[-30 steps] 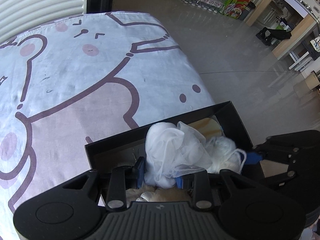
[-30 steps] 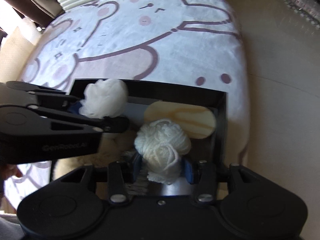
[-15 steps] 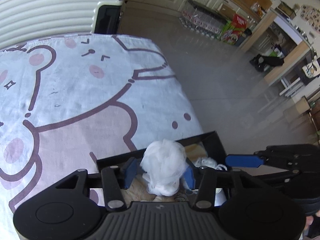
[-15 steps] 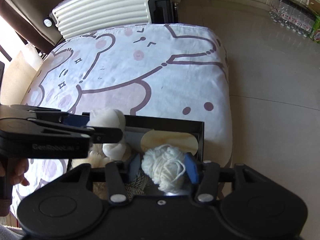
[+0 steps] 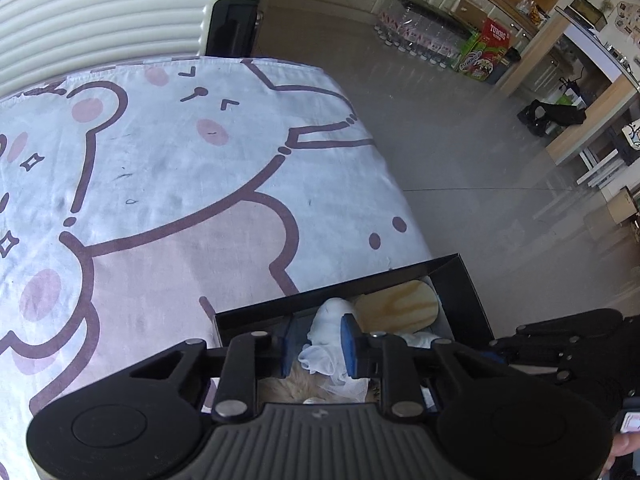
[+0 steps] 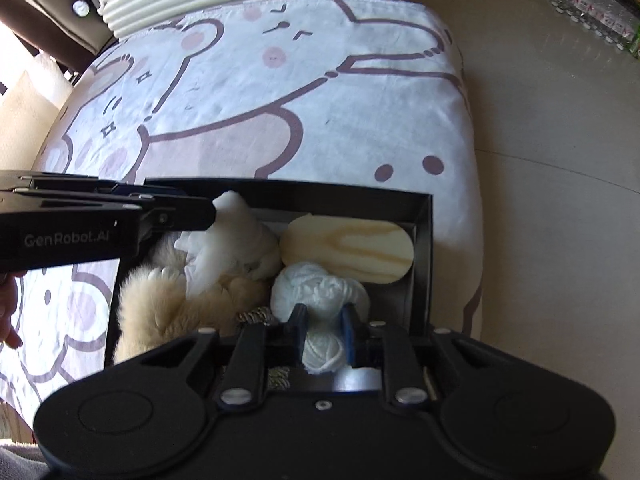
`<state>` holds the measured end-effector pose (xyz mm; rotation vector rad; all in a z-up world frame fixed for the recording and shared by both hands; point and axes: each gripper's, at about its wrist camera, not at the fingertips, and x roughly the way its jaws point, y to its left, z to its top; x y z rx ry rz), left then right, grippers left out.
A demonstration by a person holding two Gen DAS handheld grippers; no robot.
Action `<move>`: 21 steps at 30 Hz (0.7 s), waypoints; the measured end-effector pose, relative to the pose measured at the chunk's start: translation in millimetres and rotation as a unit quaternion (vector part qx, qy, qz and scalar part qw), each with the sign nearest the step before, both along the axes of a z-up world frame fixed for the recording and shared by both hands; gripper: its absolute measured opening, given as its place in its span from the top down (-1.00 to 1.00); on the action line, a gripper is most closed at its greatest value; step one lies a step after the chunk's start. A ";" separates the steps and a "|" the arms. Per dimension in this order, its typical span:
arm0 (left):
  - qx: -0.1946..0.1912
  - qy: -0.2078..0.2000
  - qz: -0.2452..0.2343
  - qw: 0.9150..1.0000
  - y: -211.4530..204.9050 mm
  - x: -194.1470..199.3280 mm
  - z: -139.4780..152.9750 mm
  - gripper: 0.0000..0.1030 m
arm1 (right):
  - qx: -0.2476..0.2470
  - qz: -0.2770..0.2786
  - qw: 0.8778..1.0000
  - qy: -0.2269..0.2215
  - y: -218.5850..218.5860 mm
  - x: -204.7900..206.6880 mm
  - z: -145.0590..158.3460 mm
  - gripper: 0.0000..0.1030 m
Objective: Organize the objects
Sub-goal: 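Open both tools to release the cloth knot and yarn ball in the box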
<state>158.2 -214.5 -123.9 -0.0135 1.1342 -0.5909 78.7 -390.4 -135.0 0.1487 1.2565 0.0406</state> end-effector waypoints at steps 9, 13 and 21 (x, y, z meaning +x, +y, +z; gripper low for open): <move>0.062 -0.006 -0.025 0.998 -9.5 -6.0 -13.8 0.51 | -0.012 0.025 0.999 0.021 8.8 -1.5 -9.3 0.61; 0.062 -0.010 -0.020 0.998 -7.3 -7.2 -12.0 0.51 | -0.014 0.024 0.999 0.017 9.2 -2.2 -4.7 0.61; 0.057 -0.023 -0.012 0.998 -6.5 -13.8 2.2 0.49 | -0.007 0.010 1.000 -0.010 5.0 -10.1 12.4 0.62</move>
